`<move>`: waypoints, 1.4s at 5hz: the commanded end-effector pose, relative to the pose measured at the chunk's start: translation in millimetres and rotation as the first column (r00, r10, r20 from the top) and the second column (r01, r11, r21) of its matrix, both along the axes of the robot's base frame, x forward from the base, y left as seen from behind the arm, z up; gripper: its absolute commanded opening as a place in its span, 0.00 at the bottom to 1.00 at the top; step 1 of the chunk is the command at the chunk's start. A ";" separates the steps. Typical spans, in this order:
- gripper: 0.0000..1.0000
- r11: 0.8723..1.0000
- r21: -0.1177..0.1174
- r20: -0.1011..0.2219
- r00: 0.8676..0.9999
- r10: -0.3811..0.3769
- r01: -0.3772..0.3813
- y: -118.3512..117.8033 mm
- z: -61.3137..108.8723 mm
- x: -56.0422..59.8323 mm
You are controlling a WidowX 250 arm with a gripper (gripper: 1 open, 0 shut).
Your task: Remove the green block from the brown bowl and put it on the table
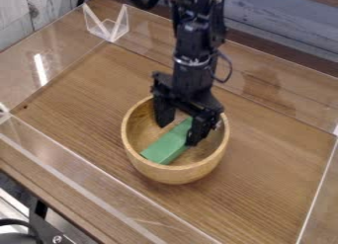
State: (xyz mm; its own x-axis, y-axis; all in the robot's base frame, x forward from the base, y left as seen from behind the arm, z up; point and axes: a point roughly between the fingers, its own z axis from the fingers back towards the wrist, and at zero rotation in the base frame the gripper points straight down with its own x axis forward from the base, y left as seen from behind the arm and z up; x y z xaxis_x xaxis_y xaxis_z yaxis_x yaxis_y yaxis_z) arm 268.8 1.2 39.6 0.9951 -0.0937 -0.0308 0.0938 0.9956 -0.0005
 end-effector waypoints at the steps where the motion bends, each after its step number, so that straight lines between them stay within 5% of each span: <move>1: 1.00 0.996 0.004 0.076 0.993 0.090 -0.091 1.6 19.0 -5.4; 3: 1.00 0.997 -0.001 0.106 0.991 0.082 -0.083 -15.3 27.8 -6.4; 5: 1.00 0.991 0.006 0.112 0.984 0.135 -0.137 -43.9 46.0 5.5; 7: 1.00 0.991 0.009 0.101 0.986 0.131 -0.133 -38.7 10.1 4.0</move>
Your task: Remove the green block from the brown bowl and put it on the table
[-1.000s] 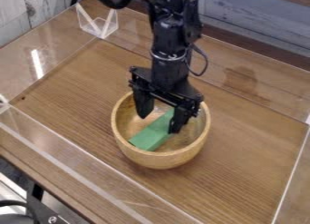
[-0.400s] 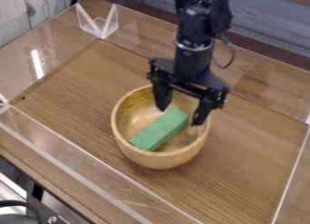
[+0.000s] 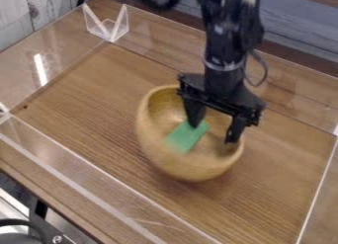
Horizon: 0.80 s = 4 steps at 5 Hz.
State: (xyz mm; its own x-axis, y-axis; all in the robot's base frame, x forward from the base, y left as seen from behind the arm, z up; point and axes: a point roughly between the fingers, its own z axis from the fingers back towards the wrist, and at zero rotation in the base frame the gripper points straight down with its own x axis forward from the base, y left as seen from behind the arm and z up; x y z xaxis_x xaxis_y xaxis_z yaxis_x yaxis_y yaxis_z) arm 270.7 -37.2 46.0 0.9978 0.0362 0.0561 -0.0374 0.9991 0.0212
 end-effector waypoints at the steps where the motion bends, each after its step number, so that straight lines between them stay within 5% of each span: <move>1: 1.00 1.000 0.015 0.004 1.000 0.000 0.000 0.9 6.9 1.9; 2: 1.00 0.991 0.016 0.006 0.991 0.131 -0.131 4.0 12.5 -7.1; 3: 1.00 0.962 0.016 0.008 0.962 0.274 -0.274 6.0 19.0 -16.8; 4: 1.00 0.899 0.011 0.008 0.899 0.438 -0.438 -0.8 13.3 -21.3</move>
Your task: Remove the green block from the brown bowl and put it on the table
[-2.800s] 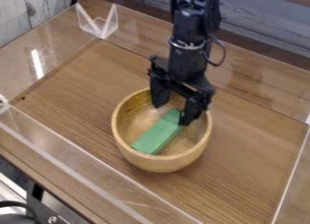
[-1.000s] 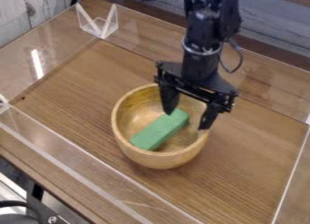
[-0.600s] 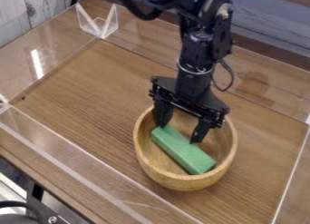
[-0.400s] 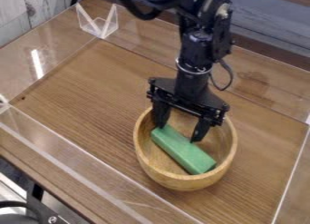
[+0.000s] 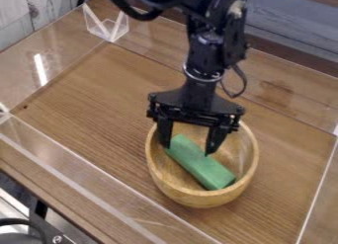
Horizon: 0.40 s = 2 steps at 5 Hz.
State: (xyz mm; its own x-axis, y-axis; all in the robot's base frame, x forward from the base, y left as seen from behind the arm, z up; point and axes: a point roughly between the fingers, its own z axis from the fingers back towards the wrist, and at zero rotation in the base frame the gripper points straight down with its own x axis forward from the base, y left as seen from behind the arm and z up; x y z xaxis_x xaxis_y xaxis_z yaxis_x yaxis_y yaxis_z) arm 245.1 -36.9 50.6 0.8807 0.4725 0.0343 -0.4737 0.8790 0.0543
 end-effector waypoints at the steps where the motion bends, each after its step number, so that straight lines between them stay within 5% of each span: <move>1: 1.00 0.988 -0.013 0.043 0.987 0.154 -0.153 -7.3 -1.1 2.9; 2: 1.00 0.980 -0.018 0.040 0.979 0.199 -0.198 -7.5 -1.9 -0.8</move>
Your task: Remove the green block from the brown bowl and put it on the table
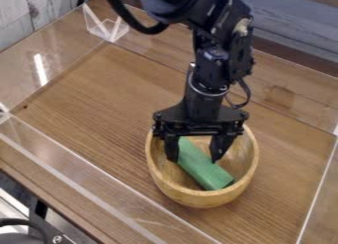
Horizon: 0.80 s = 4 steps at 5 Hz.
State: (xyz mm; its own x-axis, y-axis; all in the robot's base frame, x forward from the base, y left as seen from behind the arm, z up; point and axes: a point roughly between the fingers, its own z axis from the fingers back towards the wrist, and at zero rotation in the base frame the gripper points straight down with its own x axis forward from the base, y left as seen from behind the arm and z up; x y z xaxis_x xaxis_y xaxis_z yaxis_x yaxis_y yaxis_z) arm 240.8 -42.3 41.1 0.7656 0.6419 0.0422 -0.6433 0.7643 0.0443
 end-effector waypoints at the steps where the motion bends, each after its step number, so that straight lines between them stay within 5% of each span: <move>1: 1.00 1.000 -0.011 0.025 1.000 -0.003 0.003 -0.8 8.1 0.9; 4: 1.00 0.981 -0.011 0.010 0.981 0.192 -0.192 27.6 -11.3 0.0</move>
